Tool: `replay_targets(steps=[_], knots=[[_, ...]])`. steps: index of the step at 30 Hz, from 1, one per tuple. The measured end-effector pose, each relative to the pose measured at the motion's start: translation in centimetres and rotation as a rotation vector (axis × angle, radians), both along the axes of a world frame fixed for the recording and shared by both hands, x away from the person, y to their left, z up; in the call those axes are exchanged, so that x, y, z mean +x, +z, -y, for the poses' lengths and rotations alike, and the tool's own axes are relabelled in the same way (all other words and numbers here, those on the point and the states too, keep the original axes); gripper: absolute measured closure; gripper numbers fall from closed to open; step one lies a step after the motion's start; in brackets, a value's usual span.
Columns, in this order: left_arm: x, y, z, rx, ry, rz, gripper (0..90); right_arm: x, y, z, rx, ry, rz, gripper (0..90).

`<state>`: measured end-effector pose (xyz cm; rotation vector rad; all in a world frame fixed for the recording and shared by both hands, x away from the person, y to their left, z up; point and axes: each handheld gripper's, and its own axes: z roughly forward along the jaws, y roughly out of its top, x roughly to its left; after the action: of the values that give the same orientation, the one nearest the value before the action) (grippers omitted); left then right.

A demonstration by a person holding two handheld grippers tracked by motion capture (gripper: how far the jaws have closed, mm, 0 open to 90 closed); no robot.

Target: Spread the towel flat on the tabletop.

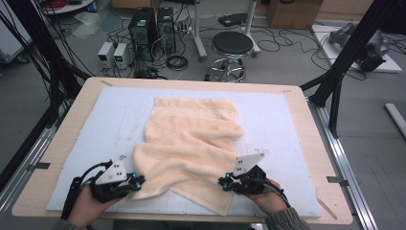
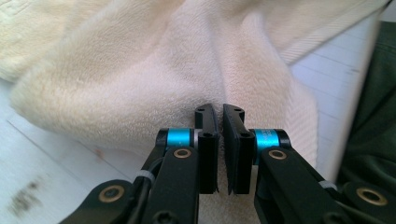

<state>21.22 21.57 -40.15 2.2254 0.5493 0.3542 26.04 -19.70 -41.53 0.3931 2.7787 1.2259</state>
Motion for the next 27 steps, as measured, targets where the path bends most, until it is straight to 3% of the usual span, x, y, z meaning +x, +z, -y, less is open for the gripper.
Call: replay_targets(steps=[6,12,18,20,22,24,27], knots=[[-5.5,0.3,0.0,-0.008,0.010,0.010,84.6,-4.4,0.9,0.1,0.000,0.046,0.023,84.3],[-10.1,0.8,0.2,-0.039,0.028,0.023,85.0,-9.1,1.6,1.3,0.011,0.088,0.032,84.2],[-13.8,0.8,1.4,-0.050,-0.015,0.029,83.9,-12.8,1.9,3.0,0.038,0.124,0.024,81.4],[-14.1,0.7,1.7,-0.055,-0.013,0.040,79.0,-13.1,1.9,3.3,0.043,0.127,0.018,74.4],[-13.5,0.7,1.8,-0.057,0.020,0.046,68.3,-12.6,1.9,3.4,0.034,0.109,0.021,67.7],[-12.4,0.4,1.9,-0.066,0.056,0.061,66.9,-11.7,1.8,3.1,0.013,0.096,0.038,63.4],[-9.6,-0.2,2.0,-0.032,0.111,0.068,63.9,-9.1,1.4,2.3,-0.002,0.051,0.049,57.4]])
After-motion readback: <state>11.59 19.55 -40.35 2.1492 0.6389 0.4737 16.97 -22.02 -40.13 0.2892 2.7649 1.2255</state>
